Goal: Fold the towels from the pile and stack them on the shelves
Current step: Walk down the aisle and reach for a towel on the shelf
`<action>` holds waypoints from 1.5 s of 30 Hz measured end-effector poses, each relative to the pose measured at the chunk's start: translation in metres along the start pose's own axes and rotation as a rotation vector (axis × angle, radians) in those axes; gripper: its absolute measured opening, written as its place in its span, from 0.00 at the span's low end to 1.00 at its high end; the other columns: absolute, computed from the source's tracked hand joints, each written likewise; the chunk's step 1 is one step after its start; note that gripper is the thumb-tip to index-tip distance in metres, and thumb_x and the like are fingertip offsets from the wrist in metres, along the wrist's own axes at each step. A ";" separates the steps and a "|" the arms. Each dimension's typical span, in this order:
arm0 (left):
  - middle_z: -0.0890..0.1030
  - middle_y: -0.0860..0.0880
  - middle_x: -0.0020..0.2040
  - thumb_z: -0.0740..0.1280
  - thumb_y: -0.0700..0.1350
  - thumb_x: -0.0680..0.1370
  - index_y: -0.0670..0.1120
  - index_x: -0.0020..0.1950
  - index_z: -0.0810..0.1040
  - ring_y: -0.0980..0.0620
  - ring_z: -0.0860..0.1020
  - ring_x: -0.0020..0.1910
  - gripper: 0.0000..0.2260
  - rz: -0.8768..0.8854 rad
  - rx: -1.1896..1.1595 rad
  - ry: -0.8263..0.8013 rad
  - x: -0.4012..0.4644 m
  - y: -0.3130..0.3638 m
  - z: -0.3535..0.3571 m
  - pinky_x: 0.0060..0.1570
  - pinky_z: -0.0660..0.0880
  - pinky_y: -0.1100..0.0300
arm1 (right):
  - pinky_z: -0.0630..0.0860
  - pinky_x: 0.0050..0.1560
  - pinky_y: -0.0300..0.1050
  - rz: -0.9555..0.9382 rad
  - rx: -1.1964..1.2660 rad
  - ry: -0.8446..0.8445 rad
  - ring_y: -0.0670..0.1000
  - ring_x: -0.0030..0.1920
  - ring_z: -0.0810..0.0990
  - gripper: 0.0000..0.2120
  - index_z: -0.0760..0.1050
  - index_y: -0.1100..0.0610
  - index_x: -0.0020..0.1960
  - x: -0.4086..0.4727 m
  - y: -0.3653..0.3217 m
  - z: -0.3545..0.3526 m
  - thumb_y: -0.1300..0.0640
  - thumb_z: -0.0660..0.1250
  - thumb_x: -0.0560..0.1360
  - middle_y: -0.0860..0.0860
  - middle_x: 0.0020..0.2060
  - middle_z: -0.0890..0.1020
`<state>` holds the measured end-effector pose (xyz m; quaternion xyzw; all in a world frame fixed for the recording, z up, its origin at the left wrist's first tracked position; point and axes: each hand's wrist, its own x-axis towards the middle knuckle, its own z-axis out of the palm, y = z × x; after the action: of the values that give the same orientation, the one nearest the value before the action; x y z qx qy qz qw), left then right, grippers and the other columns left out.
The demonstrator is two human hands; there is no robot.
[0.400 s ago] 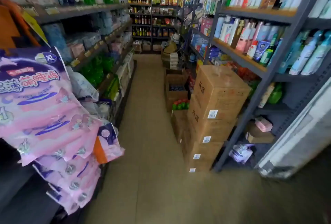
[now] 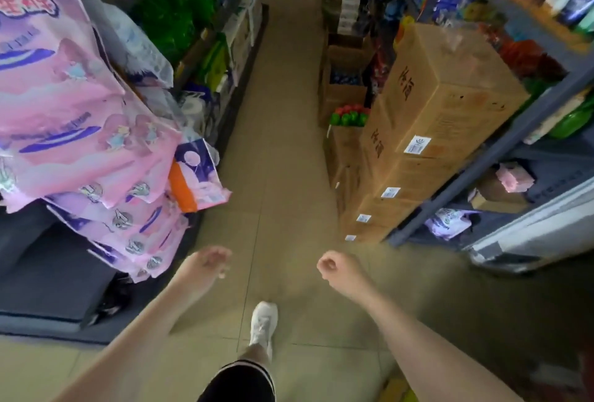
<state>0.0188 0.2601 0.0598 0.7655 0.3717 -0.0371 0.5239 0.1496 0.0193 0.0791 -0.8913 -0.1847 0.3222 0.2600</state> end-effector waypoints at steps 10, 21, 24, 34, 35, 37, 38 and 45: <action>0.74 0.43 0.35 0.58 0.29 0.77 0.43 0.38 0.75 0.60 0.75 0.23 0.13 -0.116 0.090 -0.030 0.147 0.052 -0.034 0.25 0.71 0.71 | 0.69 0.41 0.41 -0.097 -0.046 0.001 0.50 0.41 0.77 0.07 0.77 0.55 0.45 0.179 -0.068 -0.095 0.57 0.60 0.77 0.48 0.38 0.80; 0.78 0.45 0.45 0.59 0.41 0.80 0.41 0.53 0.75 0.50 0.75 0.43 0.07 0.101 0.159 -0.141 0.359 0.267 0.013 0.36 0.68 0.70 | 0.72 0.50 0.46 0.206 0.013 -0.001 0.56 0.52 0.78 0.10 0.77 0.62 0.52 0.362 -0.019 -0.214 0.62 0.58 0.78 0.56 0.50 0.81; 0.78 0.45 0.47 0.59 0.41 0.80 0.39 0.54 0.76 0.52 0.75 0.42 0.09 0.137 0.226 -0.143 0.424 0.307 0.022 0.34 0.66 0.75 | 0.74 0.51 0.49 0.247 0.087 -0.002 0.55 0.47 0.78 0.09 0.77 0.56 0.46 0.424 -0.013 -0.250 0.61 0.58 0.78 0.55 0.46 0.80; 0.79 0.44 0.55 0.59 0.43 0.80 0.43 0.62 0.74 0.50 0.75 0.50 0.13 -0.039 0.425 -0.087 0.606 0.381 -0.003 0.46 0.68 0.62 | 0.71 0.47 0.43 0.012 0.060 -0.020 0.56 0.48 0.78 0.05 0.75 0.55 0.43 0.629 -0.089 -0.377 0.59 0.62 0.77 0.57 0.45 0.81; 0.79 0.44 0.54 0.59 0.43 0.80 0.43 0.62 0.74 0.50 0.75 0.49 0.12 -0.062 0.411 -0.077 0.624 0.385 -0.007 0.46 0.68 0.62 | 0.69 0.44 0.42 -0.026 0.066 -0.020 0.55 0.45 0.78 0.06 0.73 0.54 0.41 0.648 -0.101 -0.388 0.60 0.62 0.77 0.56 0.42 0.81; 0.78 0.45 0.51 0.59 0.42 0.80 0.42 0.60 0.75 0.49 0.75 0.48 0.12 -0.091 0.402 -0.064 0.668 0.396 -0.013 0.44 0.67 0.62 | 0.67 0.41 0.40 -0.087 0.076 -0.007 0.51 0.41 0.75 0.08 0.73 0.53 0.39 0.691 -0.124 -0.411 0.60 0.62 0.77 0.53 0.39 0.78; 0.78 0.45 0.50 0.59 0.42 0.80 0.42 0.60 0.75 0.49 0.76 0.48 0.11 -0.093 0.411 -0.068 0.684 0.402 -0.015 0.44 0.67 0.62 | 0.68 0.42 0.41 -0.112 0.071 0.005 0.50 0.41 0.74 0.07 0.74 0.54 0.40 0.707 -0.134 -0.421 0.60 0.62 0.77 0.52 0.39 0.77; 0.80 0.43 0.52 0.60 0.43 0.79 0.42 0.56 0.76 0.48 0.77 0.47 0.10 -0.044 0.474 -0.088 0.857 0.473 -0.041 0.43 0.68 0.64 | 0.72 0.44 0.42 -0.100 0.051 0.027 0.51 0.44 0.79 0.08 0.77 0.60 0.49 0.868 -0.188 -0.491 0.57 0.61 0.78 0.52 0.42 0.81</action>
<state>0.9109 0.6662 0.0621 0.8564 0.3463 -0.1680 0.3442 1.0772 0.4311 0.0963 -0.8784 -0.2174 0.3011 0.3009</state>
